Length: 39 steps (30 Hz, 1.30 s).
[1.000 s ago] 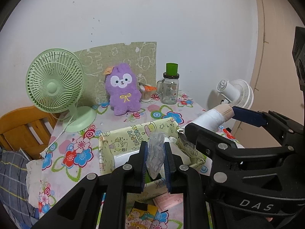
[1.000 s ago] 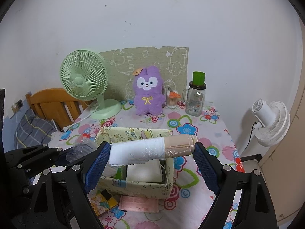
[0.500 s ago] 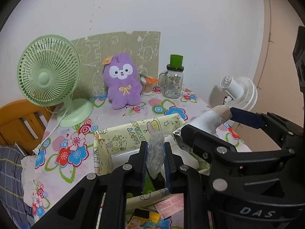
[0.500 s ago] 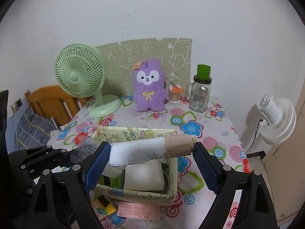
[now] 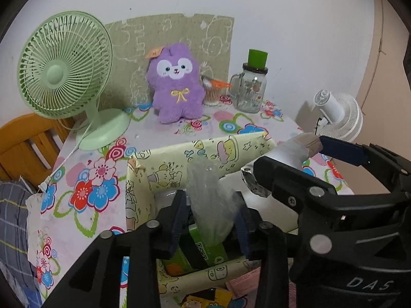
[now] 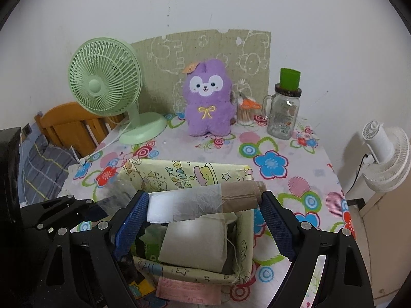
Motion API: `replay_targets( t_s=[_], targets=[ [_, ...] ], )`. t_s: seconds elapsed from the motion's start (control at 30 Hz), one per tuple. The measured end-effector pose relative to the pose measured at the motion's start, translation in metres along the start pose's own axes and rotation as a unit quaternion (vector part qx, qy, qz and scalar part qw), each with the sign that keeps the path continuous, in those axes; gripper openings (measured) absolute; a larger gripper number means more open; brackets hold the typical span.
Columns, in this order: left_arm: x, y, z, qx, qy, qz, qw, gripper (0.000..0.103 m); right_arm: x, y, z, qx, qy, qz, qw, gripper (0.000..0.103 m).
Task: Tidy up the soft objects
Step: 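Release the clear packet into the yellow box with the left tool while the right drops the roll, then withdraw both open tools from the yellow box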
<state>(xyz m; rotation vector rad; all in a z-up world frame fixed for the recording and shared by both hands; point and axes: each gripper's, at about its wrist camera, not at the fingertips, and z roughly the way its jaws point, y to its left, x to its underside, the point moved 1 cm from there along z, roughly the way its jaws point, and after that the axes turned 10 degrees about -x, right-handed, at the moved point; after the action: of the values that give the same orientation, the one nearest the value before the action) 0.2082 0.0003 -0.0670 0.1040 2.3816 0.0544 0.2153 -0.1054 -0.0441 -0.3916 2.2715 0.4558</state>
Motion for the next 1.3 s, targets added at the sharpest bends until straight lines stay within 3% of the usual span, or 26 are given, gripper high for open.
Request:
replay_targets(
  t_s=[0.13,0.4,0.53,1.3],
  targets=[
    [0.0,0.002,0.004,0.003,0.006,-0.004,1.0,0.057,0.001,-0.001,0.011,-0.003,0.01,0.002,1.0,0.089],
    [0.003,0.006,0.011,-0.002,0.013,-0.007,0.9999,0.065,0.001,0.0,0.027,-0.009,0.023,-0.003,1.0,0.089],
    [0.004,0.007,0.007,-0.002,0.007,-0.008,0.9999,0.078,0.002,0.002,0.032,-0.01,0.03,-0.005,0.999,0.09],
    [0.017,0.001,-0.017,-0.018,-0.011,0.007,0.9998,0.086,0.018,0.005,0.013,-0.017,0.038,0.007,0.999,0.094]
  ],
)
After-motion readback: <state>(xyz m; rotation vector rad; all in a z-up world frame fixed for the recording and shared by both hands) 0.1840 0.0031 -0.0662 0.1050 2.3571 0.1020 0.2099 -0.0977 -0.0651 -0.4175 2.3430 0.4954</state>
